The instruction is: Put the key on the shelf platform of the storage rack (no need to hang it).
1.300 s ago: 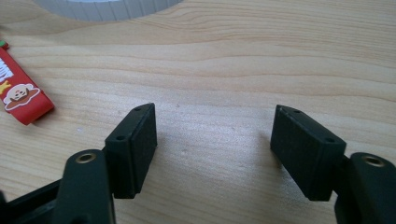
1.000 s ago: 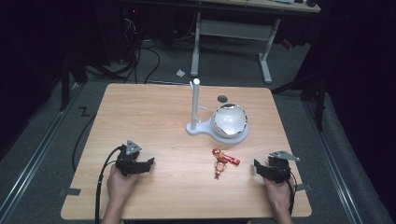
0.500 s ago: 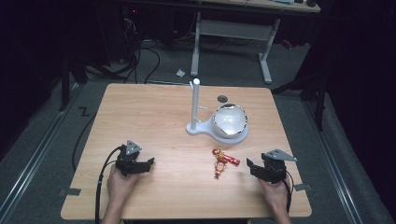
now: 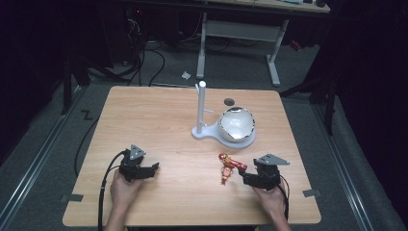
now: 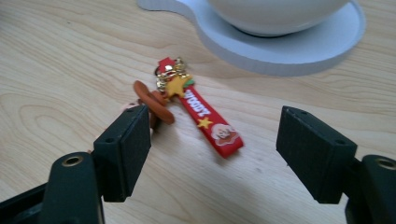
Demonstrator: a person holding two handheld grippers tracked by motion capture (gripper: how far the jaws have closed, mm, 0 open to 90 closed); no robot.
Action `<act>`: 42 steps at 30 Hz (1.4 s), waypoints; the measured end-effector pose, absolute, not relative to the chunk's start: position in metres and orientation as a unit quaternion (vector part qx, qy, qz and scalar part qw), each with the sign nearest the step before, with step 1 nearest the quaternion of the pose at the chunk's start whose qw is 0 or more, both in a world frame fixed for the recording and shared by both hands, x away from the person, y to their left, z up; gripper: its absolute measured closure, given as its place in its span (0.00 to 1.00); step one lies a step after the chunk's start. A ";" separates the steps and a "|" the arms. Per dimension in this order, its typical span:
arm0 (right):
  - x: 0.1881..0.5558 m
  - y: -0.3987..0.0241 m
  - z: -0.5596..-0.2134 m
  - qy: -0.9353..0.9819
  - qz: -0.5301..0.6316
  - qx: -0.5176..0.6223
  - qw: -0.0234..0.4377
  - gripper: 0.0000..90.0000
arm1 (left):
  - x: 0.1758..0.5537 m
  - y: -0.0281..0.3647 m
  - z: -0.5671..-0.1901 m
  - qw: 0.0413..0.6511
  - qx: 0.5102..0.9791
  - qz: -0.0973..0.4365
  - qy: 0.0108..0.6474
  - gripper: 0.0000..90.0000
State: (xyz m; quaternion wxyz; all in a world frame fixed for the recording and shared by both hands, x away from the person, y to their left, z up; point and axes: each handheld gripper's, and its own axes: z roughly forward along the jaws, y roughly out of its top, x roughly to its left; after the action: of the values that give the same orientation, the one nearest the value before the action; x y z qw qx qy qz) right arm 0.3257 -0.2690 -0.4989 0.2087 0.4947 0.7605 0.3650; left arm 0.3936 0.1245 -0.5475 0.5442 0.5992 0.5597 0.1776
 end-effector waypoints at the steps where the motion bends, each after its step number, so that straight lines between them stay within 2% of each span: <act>1: 0.327 -0.265 -0.501 0.763 0.366 0.492 0.203 0.28 | 0.394 0.125 -0.547 0.544 0.599 0.178 0.560 0.26; 12: 0.338 -0.249 -0.509 0.771 0.369 0.488 0.177 0.17 | 0.394 0.125 -0.547 0.544 0.599 0.178 0.560 0.26; 24: 0.352 -0.236 -0.519 0.789 0.346 0.481 0.165 0.13 | 0.394 0.125 -0.547 0.544 0.599 0.178 0.560 0.26; 34: 0.357 -0.229 -0.525 0.798 0.330 0.477 0.163 0.14 | 0.394 0.124 -0.548 0.544 0.599 0.178 0.559 0.26; 42: 0.357 -0.227 -0.524 0.807 0.325 0.466 0.161 0.19 | 0.394 0.124 -0.548 0.544 0.600 0.178 0.559 0.26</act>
State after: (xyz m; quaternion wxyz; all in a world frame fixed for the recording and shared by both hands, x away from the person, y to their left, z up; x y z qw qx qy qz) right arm 0.3572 -0.2274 -0.5239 0.1612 0.4662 0.8069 0.3250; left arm 0.3936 0.1244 -0.5475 0.5439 0.5996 0.5593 0.1785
